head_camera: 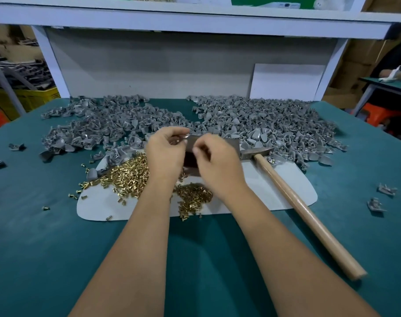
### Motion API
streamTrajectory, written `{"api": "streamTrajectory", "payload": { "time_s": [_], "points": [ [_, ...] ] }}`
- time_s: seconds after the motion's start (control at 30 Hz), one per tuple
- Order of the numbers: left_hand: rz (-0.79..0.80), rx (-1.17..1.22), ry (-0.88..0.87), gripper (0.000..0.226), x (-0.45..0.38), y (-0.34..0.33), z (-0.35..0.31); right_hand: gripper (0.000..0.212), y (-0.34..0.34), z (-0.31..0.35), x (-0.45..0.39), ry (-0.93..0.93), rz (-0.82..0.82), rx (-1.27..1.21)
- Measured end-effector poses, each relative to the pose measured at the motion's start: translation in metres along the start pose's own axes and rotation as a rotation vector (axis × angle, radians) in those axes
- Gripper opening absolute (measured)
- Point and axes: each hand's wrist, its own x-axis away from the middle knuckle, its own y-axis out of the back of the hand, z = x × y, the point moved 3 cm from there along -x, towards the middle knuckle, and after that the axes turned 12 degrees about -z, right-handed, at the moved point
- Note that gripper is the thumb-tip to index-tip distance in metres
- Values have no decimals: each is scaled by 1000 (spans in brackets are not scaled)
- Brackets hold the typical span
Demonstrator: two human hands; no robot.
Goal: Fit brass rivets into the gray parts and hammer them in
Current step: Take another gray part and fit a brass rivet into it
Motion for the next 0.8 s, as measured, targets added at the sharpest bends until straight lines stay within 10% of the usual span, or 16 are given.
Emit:
{"api": "streamTrajectory", "payload": {
  "time_s": [0.23, 0.8],
  "points": [
    [264, -46, -177, 41, 21, -20, -4, 15, 33, -37, -12, -300, -342, -36],
    [93, -204, -48, 25, 8, -8, 4, 10, 28, -55, -11, -512, -302, 12]
  ]
}}
